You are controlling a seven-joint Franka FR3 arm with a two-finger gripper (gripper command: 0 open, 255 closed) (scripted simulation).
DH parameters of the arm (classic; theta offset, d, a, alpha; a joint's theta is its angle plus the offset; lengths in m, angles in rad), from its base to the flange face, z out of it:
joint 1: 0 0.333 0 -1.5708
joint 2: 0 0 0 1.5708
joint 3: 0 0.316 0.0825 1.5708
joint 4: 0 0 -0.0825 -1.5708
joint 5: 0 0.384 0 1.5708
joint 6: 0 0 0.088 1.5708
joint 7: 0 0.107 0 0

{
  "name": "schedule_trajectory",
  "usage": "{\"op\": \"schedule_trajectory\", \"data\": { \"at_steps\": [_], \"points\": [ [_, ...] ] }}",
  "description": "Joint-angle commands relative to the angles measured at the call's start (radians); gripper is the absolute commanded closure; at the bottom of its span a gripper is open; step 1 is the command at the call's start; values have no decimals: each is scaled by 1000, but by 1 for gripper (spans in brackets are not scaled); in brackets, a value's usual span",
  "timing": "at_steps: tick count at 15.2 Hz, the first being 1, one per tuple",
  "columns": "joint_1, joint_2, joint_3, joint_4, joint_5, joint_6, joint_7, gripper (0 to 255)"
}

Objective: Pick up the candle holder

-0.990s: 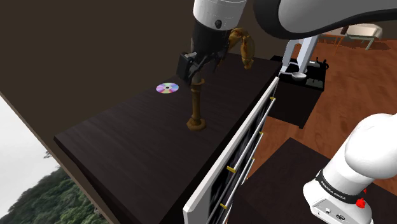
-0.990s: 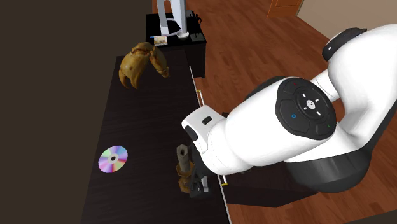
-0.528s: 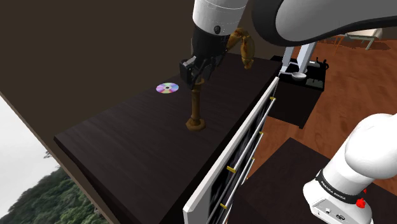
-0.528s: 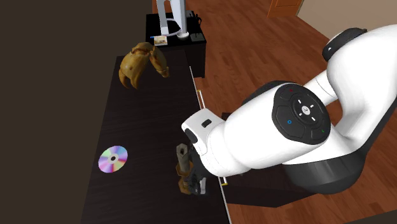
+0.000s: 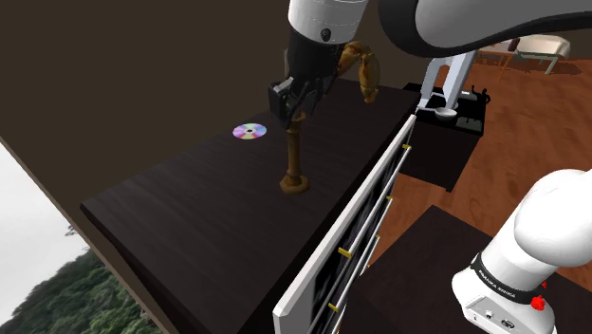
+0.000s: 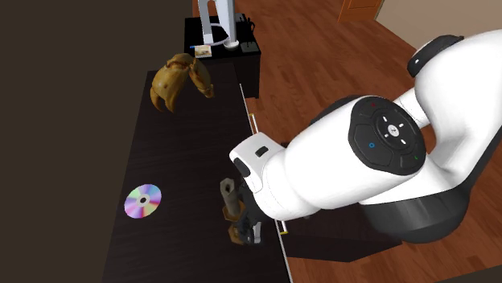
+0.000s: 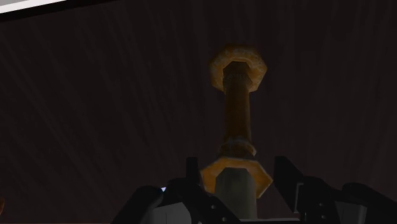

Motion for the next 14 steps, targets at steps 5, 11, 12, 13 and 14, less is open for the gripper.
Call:
{"op": "schedule_trajectory", "data": {
  "at_steps": [5,11,12,13,14],
  "points": [
    [-11,23,3,99,-10,-78,-10,255],
    [-24,54,12,206,-25,-158,-19,255],
    [-26,61,14,225,-29,-172,-19,255],
    [-26,61,14,228,-29,-174,-20,255],
    [-26,62,14,228,-29,-174,-20,255]
  ]
}}
